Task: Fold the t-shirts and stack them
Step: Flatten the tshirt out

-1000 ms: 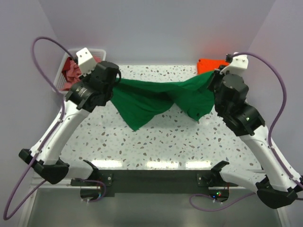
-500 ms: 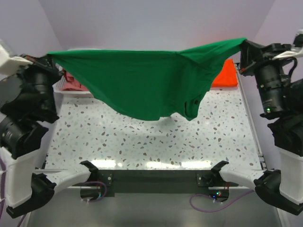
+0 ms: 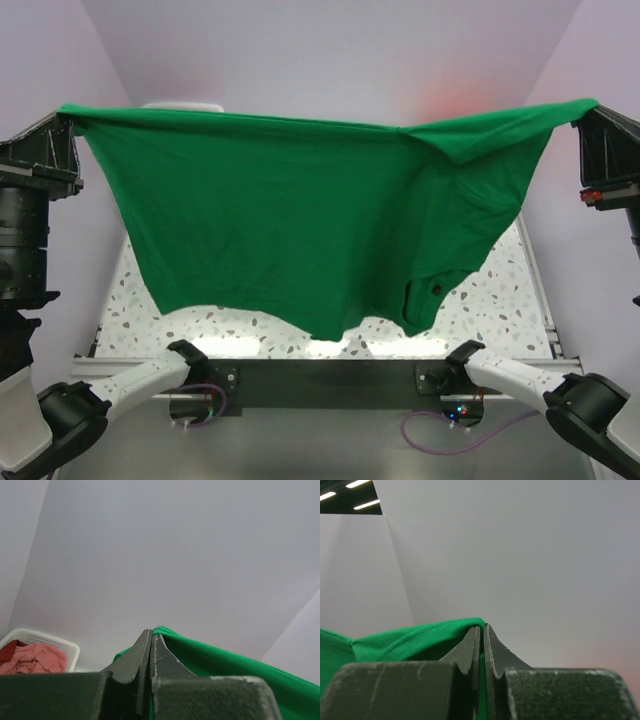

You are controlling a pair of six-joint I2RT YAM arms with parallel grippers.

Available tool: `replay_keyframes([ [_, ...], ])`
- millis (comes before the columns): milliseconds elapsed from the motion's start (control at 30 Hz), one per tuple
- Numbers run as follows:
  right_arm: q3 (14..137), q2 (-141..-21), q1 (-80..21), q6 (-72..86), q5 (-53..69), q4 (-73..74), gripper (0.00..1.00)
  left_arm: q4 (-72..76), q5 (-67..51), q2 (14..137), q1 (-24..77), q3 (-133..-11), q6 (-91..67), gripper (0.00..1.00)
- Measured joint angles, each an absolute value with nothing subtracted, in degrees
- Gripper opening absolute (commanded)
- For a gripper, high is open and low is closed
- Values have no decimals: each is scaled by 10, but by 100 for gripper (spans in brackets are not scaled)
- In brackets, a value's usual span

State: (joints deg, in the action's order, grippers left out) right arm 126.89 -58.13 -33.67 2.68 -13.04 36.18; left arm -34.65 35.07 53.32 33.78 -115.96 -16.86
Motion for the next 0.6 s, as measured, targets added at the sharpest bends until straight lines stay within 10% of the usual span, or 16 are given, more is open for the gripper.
replay_keyframes([
  [333,1056,-594,-336,-48,-281,259,0,-244,443,580,333,-963,-170,0],
  [600,860,-785,-284,-90,-389,154,0,-233,392,888,191,-832,-236,0],
])
